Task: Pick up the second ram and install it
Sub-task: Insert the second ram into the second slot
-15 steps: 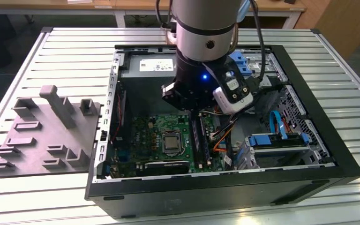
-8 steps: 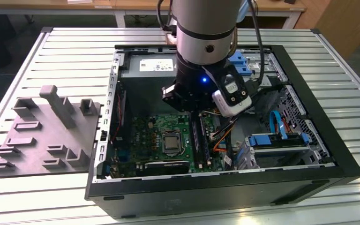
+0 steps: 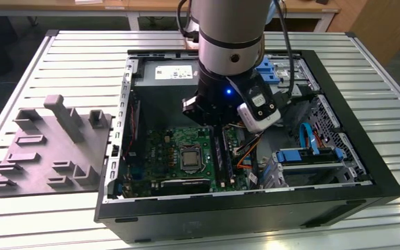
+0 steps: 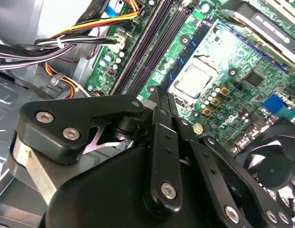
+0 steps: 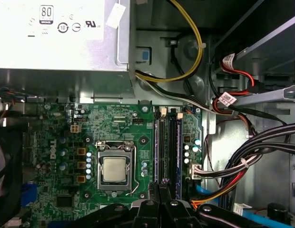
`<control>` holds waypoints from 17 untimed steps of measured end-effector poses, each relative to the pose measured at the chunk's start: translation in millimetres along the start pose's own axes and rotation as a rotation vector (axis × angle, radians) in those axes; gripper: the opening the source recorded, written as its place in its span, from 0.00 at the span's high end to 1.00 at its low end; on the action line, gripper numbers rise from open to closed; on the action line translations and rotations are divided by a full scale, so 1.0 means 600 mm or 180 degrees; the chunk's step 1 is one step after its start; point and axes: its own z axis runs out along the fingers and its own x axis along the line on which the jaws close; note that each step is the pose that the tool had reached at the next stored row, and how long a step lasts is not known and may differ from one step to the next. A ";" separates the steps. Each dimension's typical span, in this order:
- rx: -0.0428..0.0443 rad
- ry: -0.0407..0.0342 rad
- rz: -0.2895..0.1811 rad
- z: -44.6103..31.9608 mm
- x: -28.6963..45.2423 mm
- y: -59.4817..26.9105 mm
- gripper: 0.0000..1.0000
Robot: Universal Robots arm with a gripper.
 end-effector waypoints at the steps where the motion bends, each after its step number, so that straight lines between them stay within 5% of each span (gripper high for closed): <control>1: 0.0000 0.0000 0.0000 0.001 -0.001 0.000 0.89; 17: -0.0001 0.0001 0.0000 0.013 -0.009 0.000 0.89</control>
